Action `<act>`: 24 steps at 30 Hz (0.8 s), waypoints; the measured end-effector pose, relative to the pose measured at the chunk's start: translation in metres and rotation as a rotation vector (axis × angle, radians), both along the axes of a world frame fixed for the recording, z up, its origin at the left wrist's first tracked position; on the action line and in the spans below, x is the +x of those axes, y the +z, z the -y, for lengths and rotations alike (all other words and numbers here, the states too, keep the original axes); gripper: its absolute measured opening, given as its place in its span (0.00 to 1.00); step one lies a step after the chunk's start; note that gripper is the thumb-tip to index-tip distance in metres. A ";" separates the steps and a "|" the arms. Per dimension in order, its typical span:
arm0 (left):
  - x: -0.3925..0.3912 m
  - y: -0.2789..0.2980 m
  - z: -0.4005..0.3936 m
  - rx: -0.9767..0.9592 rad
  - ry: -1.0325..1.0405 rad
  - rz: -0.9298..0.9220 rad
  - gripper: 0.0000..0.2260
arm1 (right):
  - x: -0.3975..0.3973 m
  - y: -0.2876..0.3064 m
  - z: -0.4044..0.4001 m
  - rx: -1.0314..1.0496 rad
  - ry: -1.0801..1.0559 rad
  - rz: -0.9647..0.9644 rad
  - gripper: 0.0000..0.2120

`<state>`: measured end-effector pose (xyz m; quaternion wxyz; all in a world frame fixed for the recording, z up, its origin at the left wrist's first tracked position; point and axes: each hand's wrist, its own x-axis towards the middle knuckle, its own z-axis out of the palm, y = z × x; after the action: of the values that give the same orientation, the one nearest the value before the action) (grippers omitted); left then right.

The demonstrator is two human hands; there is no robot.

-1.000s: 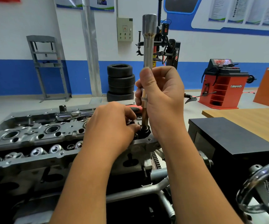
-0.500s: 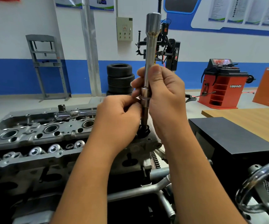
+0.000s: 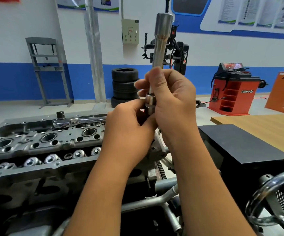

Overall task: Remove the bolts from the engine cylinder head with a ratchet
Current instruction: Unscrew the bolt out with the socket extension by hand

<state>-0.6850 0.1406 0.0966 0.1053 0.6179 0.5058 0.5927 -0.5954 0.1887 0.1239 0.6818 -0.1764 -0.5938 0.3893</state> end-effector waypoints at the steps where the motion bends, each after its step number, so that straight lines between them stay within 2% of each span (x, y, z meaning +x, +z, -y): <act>1: -0.001 0.001 0.001 -0.018 -0.047 -0.001 0.09 | -0.001 0.000 0.000 -0.017 0.032 -0.005 0.14; 4: -0.003 0.003 0.002 -0.025 -0.124 0.020 0.13 | 0.000 0.000 0.000 -0.066 0.097 -0.019 0.17; 9: 0.000 -0.002 -0.005 0.073 0.012 0.073 0.16 | -0.002 -0.004 0.001 -0.110 0.074 -0.064 0.10; 11: -0.002 -0.003 -0.005 0.082 0.032 0.074 0.15 | -0.004 -0.007 0.000 -0.101 0.016 -0.061 0.11; 15: -0.007 -0.004 -0.005 0.020 -0.110 0.034 0.07 | -0.006 -0.008 -0.004 -0.079 0.001 -0.064 0.12; 20: -0.010 -0.004 -0.005 0.047 -0.125 0.027 0.09 | -0.013 -0.009 -0.005 -0.023 -0.028 -0.016 0.16; 24: -0.009 -0.006 -0.009 0.055 -0.113 0.094 0.10 | -0.014 -0.009 -0.002 -0.075 0.072 -0.065 0.19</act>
<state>-0.6944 0.1494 0.0910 0.1450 0.6198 0.4480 0.6278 -0.6094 0.1905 0.1148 0.6791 -0.1677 -0.5624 0.4409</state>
